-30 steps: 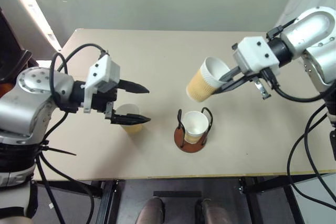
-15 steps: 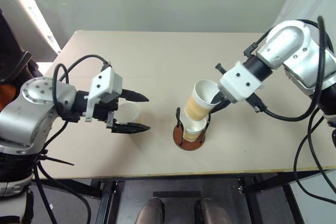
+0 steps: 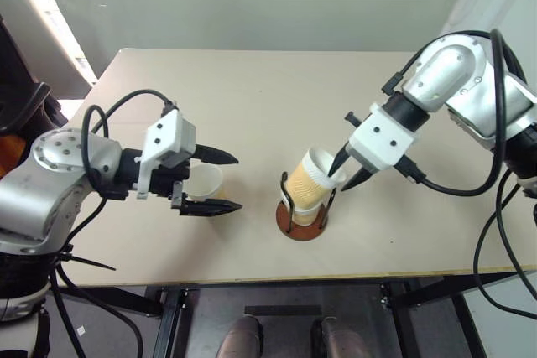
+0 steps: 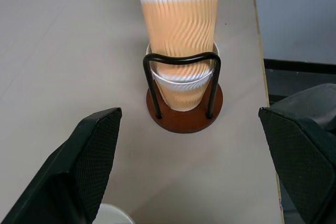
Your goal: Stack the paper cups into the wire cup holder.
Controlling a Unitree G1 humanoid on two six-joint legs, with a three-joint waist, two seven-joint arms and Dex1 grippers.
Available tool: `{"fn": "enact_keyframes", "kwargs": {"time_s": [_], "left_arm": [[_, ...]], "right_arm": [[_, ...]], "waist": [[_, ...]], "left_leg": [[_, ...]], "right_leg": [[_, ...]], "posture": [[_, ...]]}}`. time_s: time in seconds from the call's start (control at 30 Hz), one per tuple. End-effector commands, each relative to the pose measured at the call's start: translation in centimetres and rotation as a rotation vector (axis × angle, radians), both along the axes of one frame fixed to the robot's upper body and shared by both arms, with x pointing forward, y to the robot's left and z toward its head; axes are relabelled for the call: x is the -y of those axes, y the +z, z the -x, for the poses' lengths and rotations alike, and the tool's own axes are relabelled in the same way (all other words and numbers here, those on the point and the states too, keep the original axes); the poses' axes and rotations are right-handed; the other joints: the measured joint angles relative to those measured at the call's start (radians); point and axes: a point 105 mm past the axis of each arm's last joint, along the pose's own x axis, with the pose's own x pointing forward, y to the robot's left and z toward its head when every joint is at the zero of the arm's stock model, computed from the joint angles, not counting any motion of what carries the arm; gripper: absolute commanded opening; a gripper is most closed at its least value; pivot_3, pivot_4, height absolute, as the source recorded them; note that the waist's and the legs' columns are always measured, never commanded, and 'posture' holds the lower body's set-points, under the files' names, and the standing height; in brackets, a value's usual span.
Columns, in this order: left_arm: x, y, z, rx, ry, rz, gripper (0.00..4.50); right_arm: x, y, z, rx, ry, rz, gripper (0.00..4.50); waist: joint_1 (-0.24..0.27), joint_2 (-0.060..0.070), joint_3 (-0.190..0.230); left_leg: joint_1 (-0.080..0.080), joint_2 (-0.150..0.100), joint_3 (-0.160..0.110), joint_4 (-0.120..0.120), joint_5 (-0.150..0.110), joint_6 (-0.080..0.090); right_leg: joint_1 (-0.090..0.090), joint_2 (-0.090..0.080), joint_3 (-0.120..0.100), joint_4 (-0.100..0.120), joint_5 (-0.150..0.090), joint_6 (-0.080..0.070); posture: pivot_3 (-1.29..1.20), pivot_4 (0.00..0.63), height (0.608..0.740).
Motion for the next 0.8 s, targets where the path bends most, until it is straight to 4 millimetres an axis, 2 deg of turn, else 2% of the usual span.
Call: {"fn": "enact_keyframes", "kwargs": {"time_s": [0.03,0.13,0.17,0.2,0.33,0.4,0.57,0.73,0.8], "left_arm": [[0.1,1.1,0.5,0.047,-0.01,-0.004,4.5],[0.1,1.2,0.3,0.05,-0.014,-0.007,4.5],[0.1,1.2,0.2,0.051,-0.016,-0.008,4.5],[0.2,1.3,0.1,0.053,-0.018,-0.008,4.5],[-0.2,1.5,-0.3,0.061,-0.013,-0.023,4.5],[-1.0,1.7,-0.7,0.07,0.003,-0.052,4.5],[-4.2,1.7,-1.7,0.073,0.027,-0.258,4.5],[-5.9,-0.4,-1.9,0.01,-0.041,-0.466,4.5],[-5.7,-0.9,-2.1,-0.001,-0.069,-0.486,4.5]], "right_arm": [[-0.4,1.5,0.3,0.032,0.021,-0.025,2.96],[-0.5,1.9,0.2,0.036,0.014,-0.047,4.1],[-0.6,2.1,0.2,0.036,0.01,-0.058,4.37],[-0.7,2.3,0.3,0.034,0.008,-0.068,4.45],[-0.8,2.9,0.4,0.015,-0.011,-0.121,4.45],[-1.2,3.8,0.3,-0.04,-0.052,-0.211,4.45],[-3.2,6.2,-1.3,-0.247,-0.293,-0.683,4.45],[-4.2,4.4,0.2,-0.367,-0.384,-0.797,4.45],[-4.2,4.2,0.5,-0.376,-0.413,-0.819,4.45]], "waist": [[0.0,0.0,0.0],[0.0,0.0,0.0],[0.0,0.0,0.0],[0.0,0.0,0.0],[0.0,0.0,0.0],[0.0,0.0,0.0],[0.0,-0.001,-0.001],[0.004,-0.001,-0.001],[0.003,-0.001,-0.001]], "left_leg": [[0.0,0.0,0.0,0.0,0.0,0.0],[0.0,0.0,0.0,0.0,0.0,0.0],[0.0,0.0,0.0,0.0,0.0,0.0],[0.0,0.0,0.0,0.0,0.0,0.0],[0.0,0.0,0.0,0.0,0.0,0.0],[0.0,0.0,0.0,0.0,0.0,0.0],[0.0,0.001,0.0,0.0,0.0,-0.001],[-0.002,0.001,-0.001,-0.001,0.0,-0.001],[-0.003,0.001,-0.001,0.0,-0.001,-0.002]], "right_leg": [[0.0,0.0,0.0,0.0,0.0,0.0],[0.0,0.0,0.0,0.0,0.0,0.0],[0.0,0.0,0.0,0.0,0.0,0.0],[0.0,0.0,0.0,0.0,0.0,0.0],[0.0,0.0,0.0,0.0,0.0,0.0],[0.0,0.0,0.0,0.0,0.0,0.0],[-0.002,0.0,0.0,0.002,-0.001,-0.001],[-0.003,0.0,0.0,0.002,-0.002,-0.003],[-0.004,0.0,0.0,0.002,-0.002,-0.003]], "posture": [[0.0,0.15,0.74],[0.0,0.15,0.74],[0.0,0.15,0.74],[0.0,0.15,0.74],[0.0,0.15,0.74],[0.0,0.15,0.74],[0.0,0.15,0.74],[0.0,0.15,0.74],[0.0,0.15,0.74]]}}
